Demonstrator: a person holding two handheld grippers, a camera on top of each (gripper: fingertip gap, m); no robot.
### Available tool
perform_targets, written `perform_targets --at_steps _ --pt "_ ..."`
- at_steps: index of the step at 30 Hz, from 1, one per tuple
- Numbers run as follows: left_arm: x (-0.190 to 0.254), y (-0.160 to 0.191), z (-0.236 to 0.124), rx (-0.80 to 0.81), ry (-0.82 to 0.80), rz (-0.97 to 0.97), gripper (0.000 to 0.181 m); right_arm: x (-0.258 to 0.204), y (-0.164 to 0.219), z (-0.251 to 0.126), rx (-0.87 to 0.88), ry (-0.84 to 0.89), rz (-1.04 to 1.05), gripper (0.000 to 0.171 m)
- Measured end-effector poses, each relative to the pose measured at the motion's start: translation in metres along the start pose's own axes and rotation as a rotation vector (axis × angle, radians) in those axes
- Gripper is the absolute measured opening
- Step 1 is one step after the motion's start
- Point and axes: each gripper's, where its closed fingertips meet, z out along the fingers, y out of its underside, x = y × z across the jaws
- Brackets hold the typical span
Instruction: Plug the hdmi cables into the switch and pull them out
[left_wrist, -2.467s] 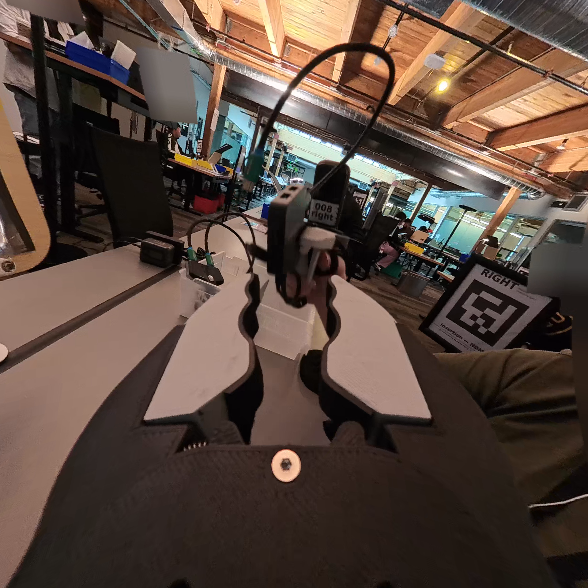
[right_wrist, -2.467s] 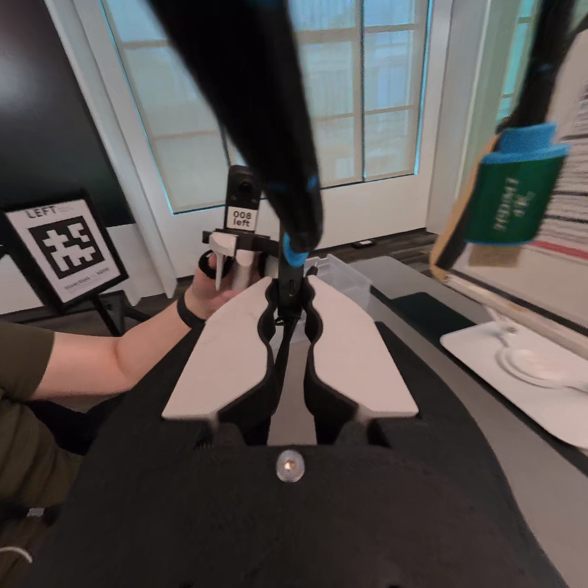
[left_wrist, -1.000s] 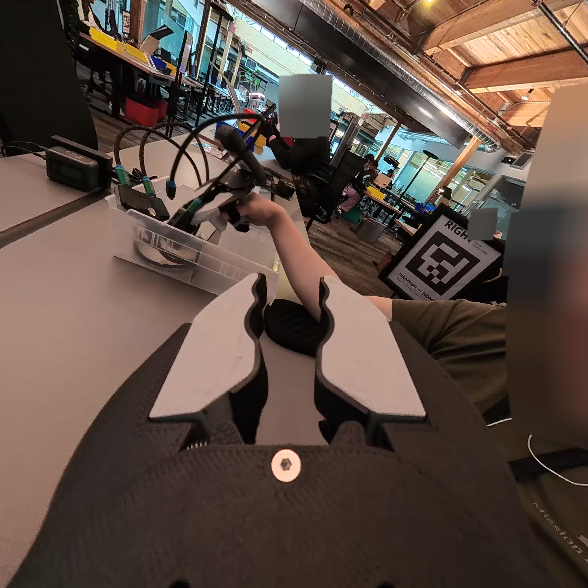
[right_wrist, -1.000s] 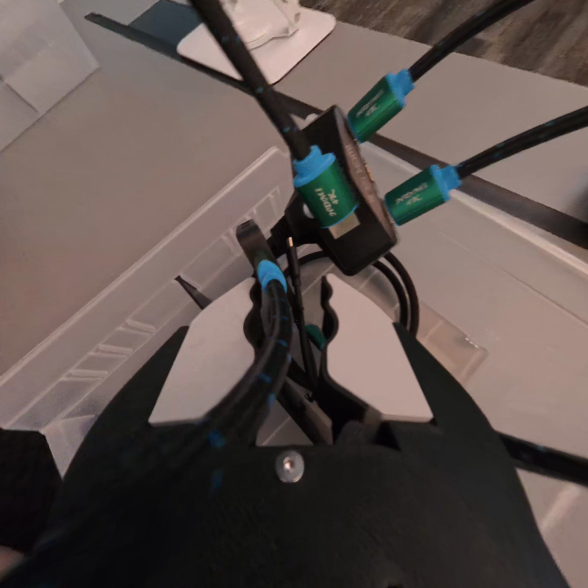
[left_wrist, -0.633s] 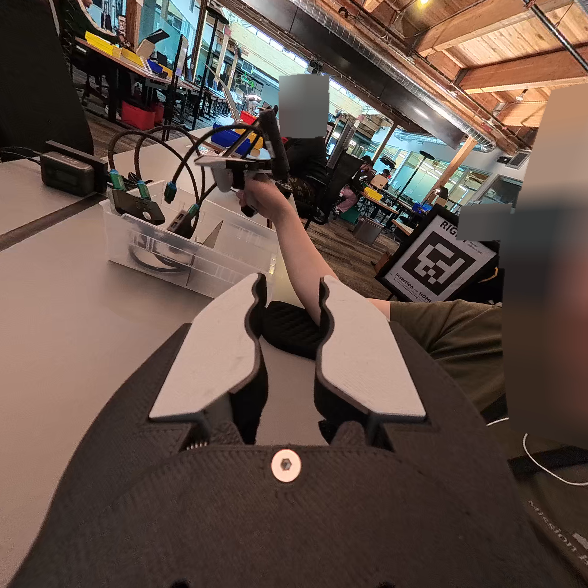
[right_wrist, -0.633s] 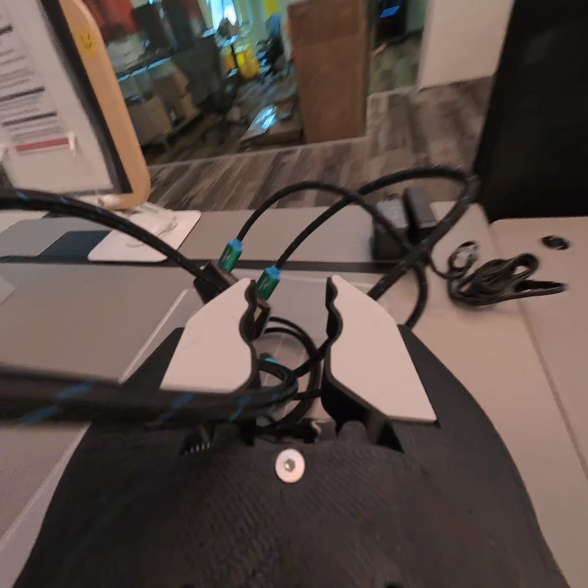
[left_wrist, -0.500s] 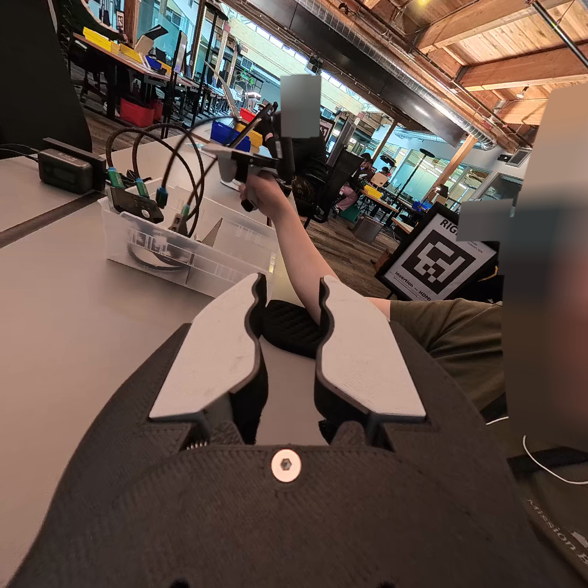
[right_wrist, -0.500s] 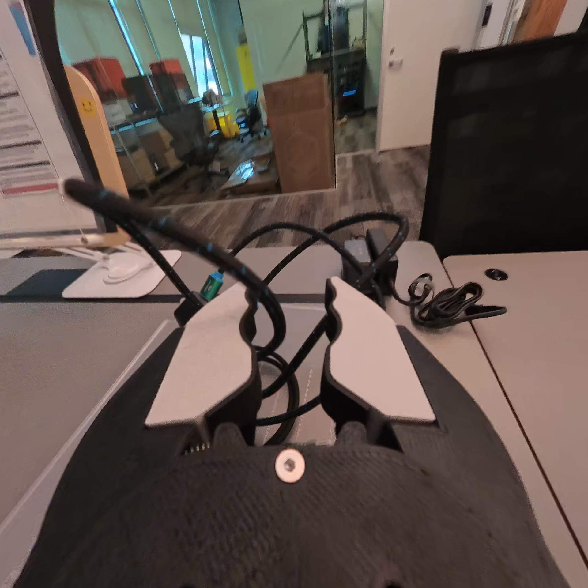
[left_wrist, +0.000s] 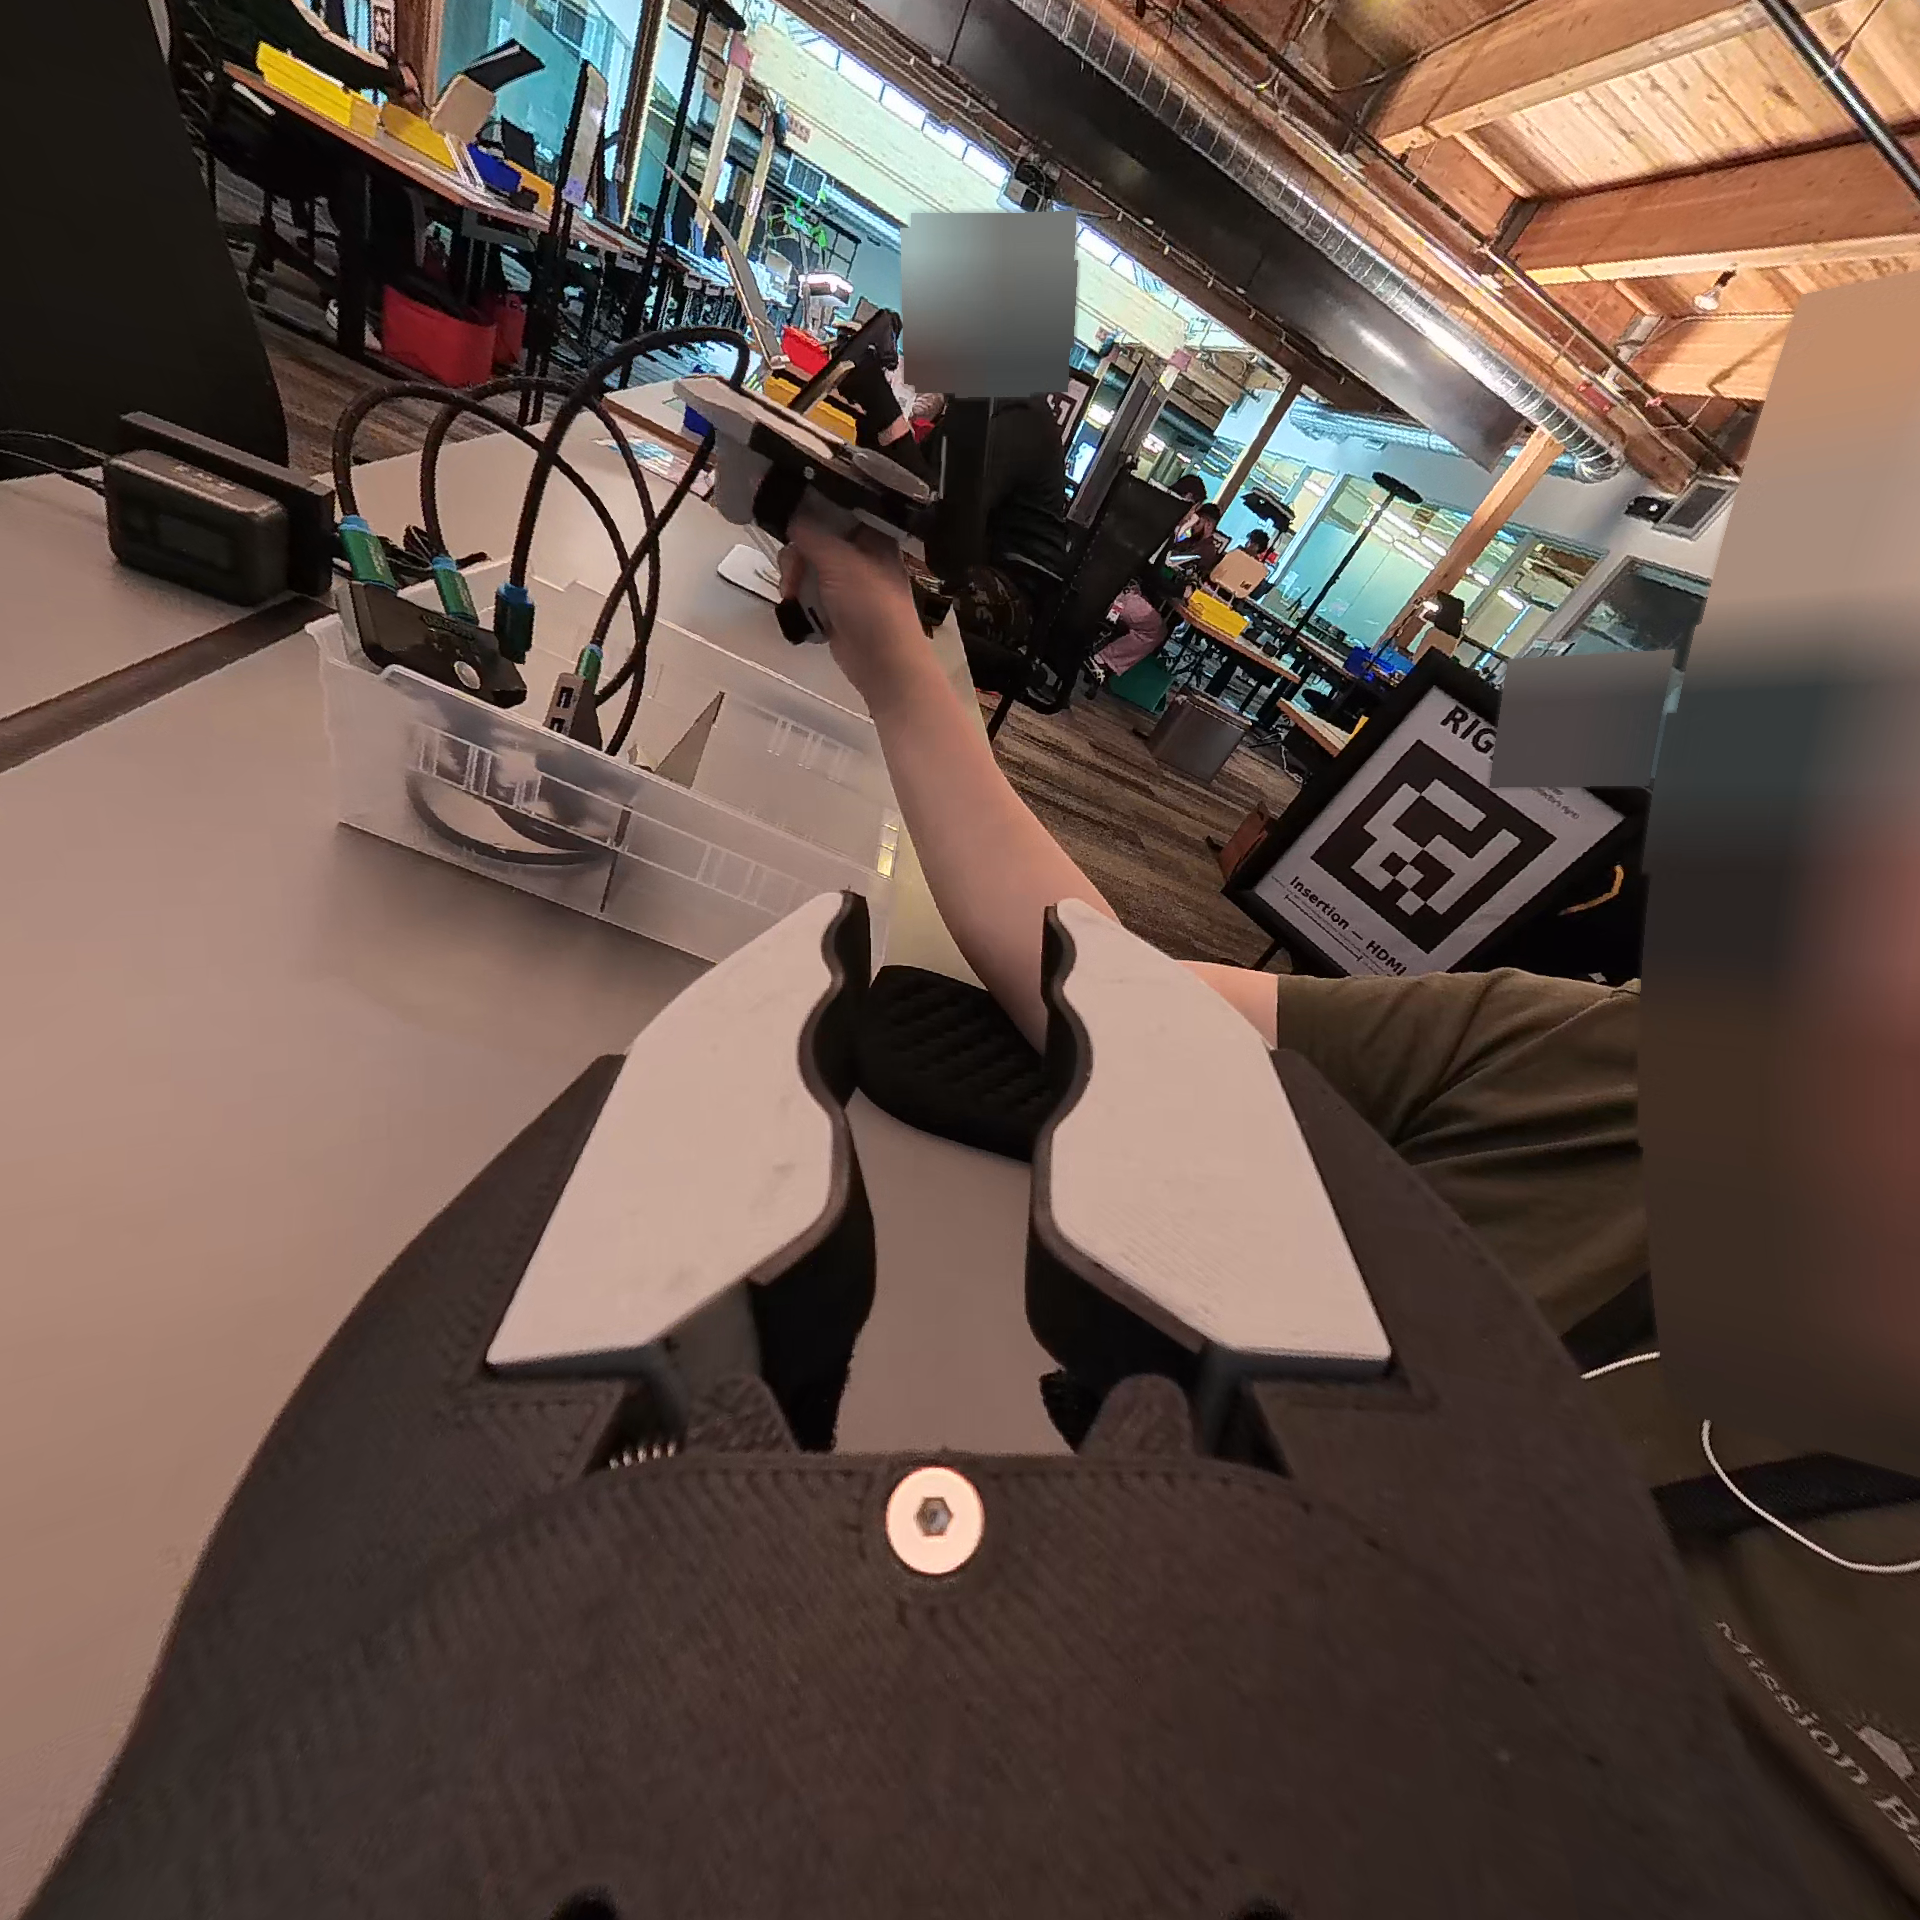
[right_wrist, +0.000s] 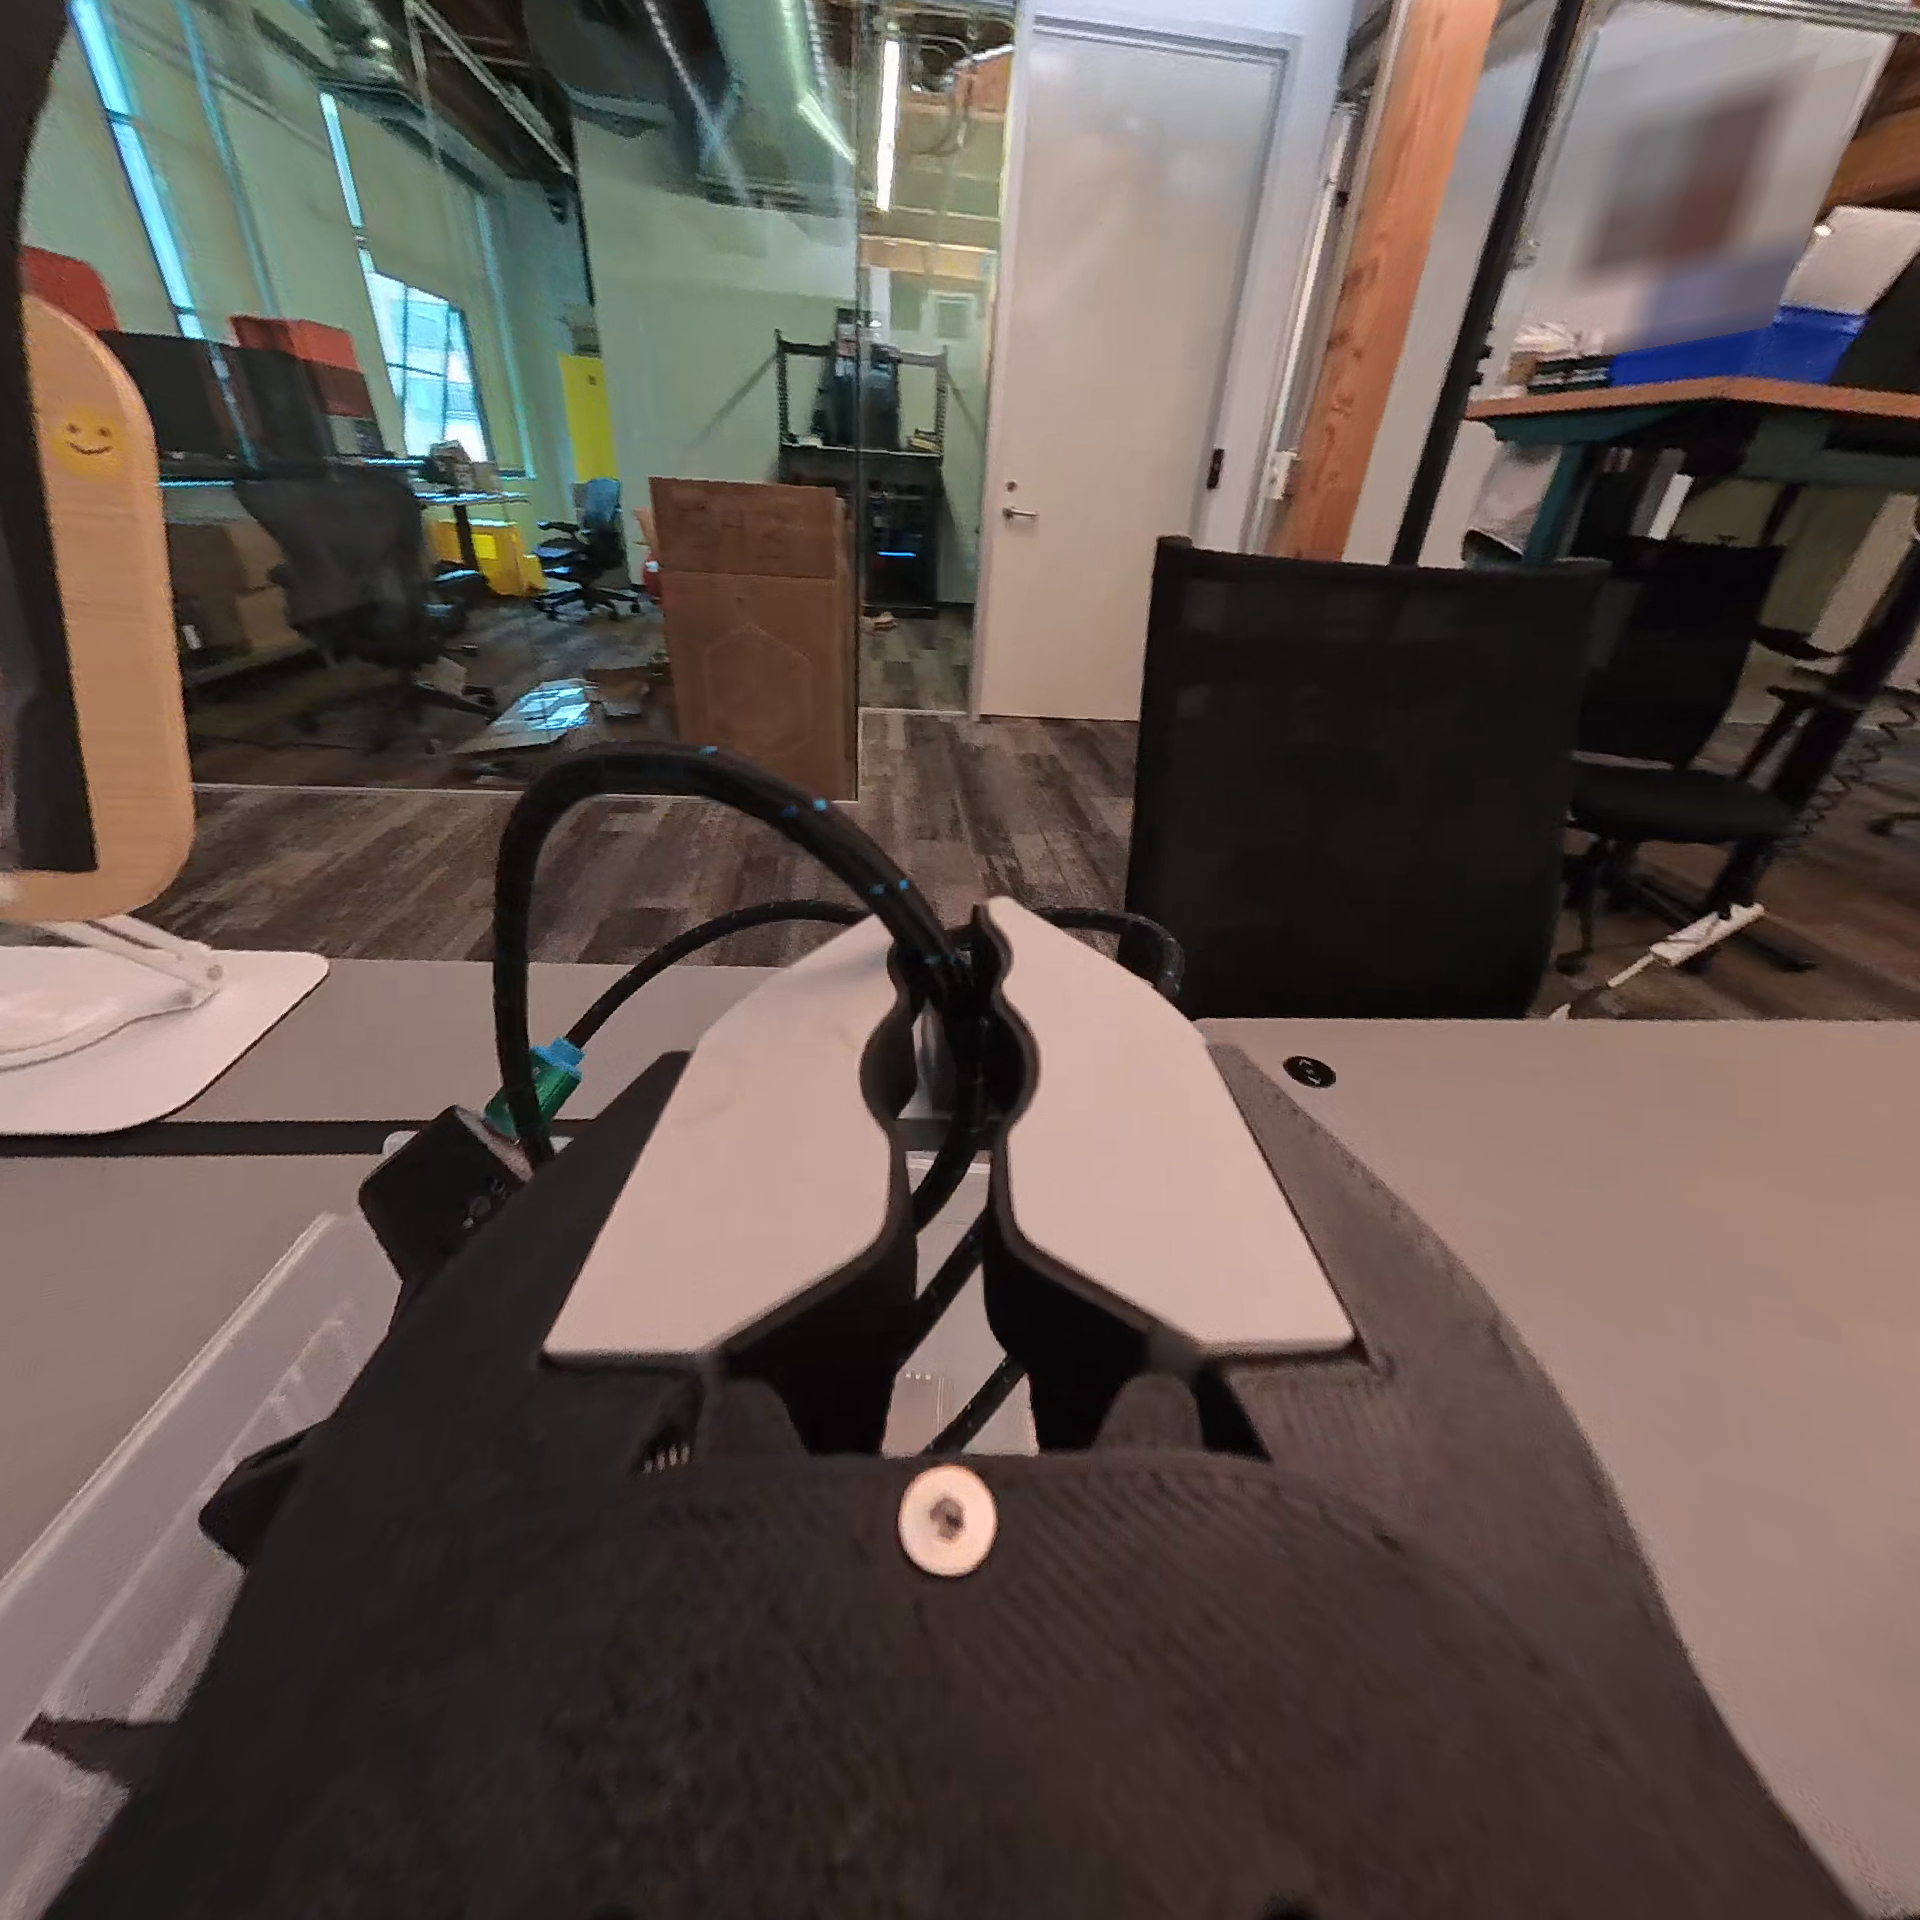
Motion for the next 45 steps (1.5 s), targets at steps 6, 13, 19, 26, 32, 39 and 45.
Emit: perform_targets --at_steps 6,13,19,26,32,39,45 --pt "-0.002 0.001 0.002 -0.009 0.002 -0.005 0.032 0.023 0.018 0.007 -0.062 0.192 -0.089 0.006" --pt "-0.005 0.003 0.006 -0.017 0.002 -0.012 0.032 0.031 0.032 0.016 -0.123 0.282 -0.212 0.013" --pt "-0.006 0.005 0.009 -0.038 0.017 -0.016 0.032 0.009 0.026 0.025 -0.094 0.276 -0.368 0.013" --pt "-0.004 0.000 0.007 -0.027 0.007 -0.008 0.032 0.005 0.034 0.026 -0.137 0.222 -0.389 0.038" --pt "-0.004 -0.006 0.000 0.005 -0.006 -0.005 0.032 0.004 0.040 0.015 -0.223 0.126 -0.350 0.045" --pt "-0.002 -0.013 -0.006 0.000 -0.026 0.010 0.033 0.011 0.048 -0.002 -0.368 0.102 -0.396 0.048" --pt "-0.015 -0.033 -0.051 0.038 -0.253 0.073 0.037 0.012 0.095 -0.046 -0.657 -0.108 -0.249 0.049"
